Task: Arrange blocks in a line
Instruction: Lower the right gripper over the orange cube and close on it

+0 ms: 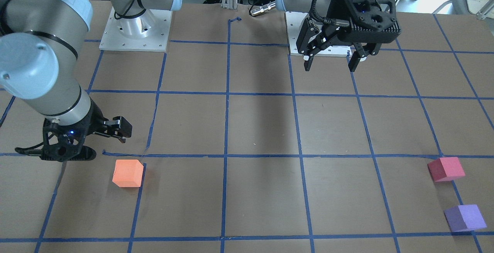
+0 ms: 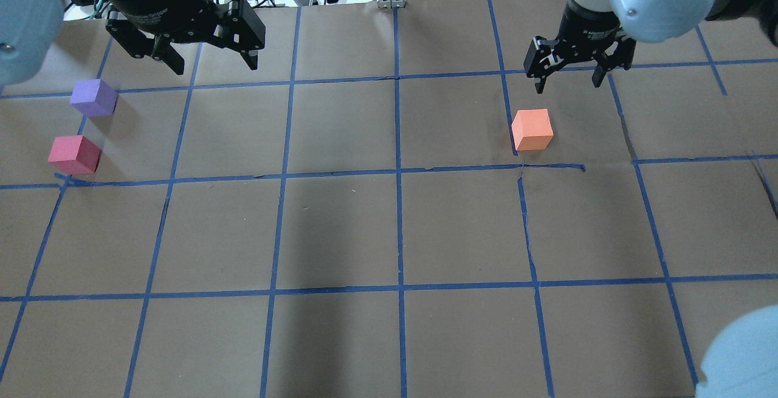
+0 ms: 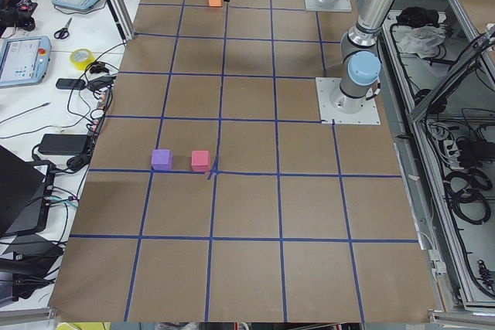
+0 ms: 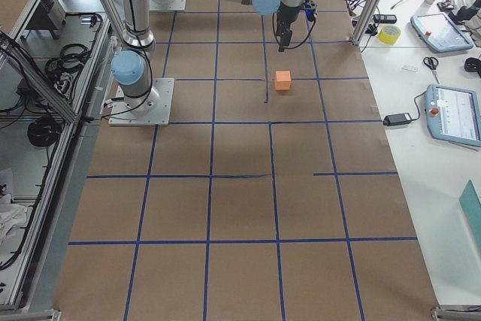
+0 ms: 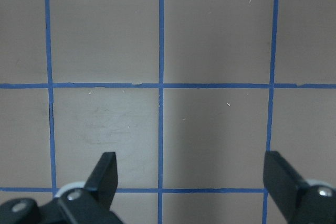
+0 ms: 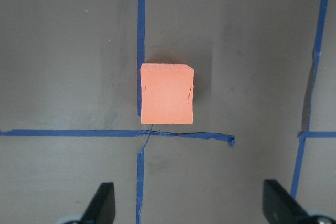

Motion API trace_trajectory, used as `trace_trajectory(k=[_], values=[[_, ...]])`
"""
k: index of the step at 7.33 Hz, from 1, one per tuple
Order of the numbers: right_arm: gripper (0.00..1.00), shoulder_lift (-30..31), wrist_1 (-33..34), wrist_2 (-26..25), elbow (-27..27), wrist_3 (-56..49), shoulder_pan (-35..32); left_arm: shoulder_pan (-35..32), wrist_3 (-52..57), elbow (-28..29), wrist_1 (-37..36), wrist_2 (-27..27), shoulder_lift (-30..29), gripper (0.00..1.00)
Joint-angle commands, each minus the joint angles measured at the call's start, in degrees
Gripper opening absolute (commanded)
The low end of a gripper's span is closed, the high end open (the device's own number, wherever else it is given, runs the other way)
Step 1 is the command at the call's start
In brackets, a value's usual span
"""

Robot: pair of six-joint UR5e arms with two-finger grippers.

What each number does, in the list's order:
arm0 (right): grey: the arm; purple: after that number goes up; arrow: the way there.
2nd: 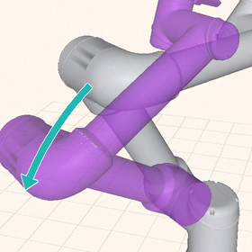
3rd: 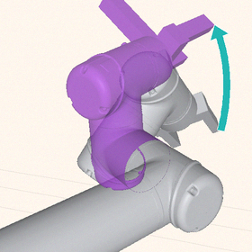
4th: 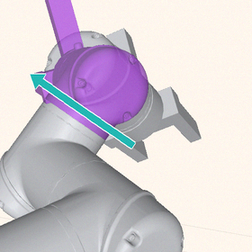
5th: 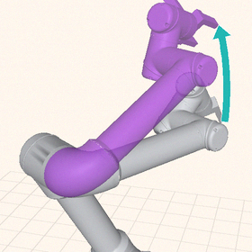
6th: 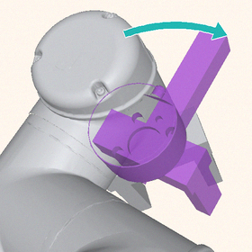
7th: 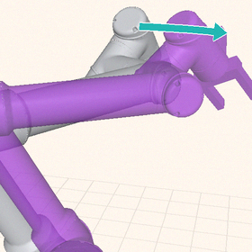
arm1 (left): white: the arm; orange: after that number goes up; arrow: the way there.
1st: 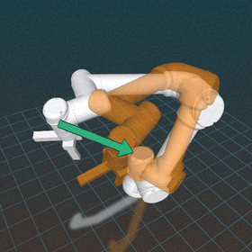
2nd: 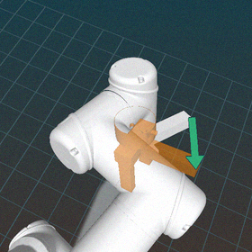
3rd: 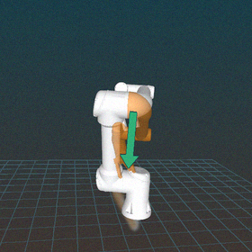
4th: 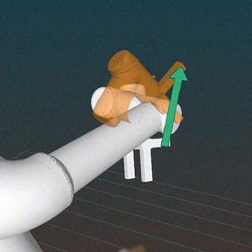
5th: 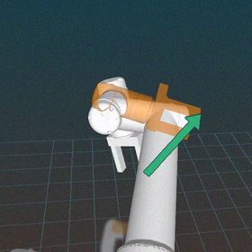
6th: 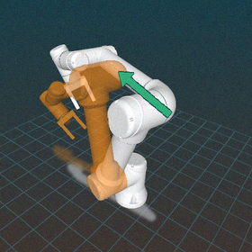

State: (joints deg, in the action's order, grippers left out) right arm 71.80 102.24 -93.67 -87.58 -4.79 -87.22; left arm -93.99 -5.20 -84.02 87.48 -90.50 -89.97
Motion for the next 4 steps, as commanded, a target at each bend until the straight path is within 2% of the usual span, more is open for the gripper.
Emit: trace_trajectory(k=[1, 4], values=[[1.0, -4.63, 10.49, -0.11, -5.13, -0.13, 0.3, -0.06, 0.11, -0.35, -0.03, -0.29, 0.15, 1.0], [1.0, -8.16, 13.77, 1.46, -5.76, 0.13, 0.3, 0.12, 0.11, -0.36, -0.2, -0.2, 0.24, 1.0]])
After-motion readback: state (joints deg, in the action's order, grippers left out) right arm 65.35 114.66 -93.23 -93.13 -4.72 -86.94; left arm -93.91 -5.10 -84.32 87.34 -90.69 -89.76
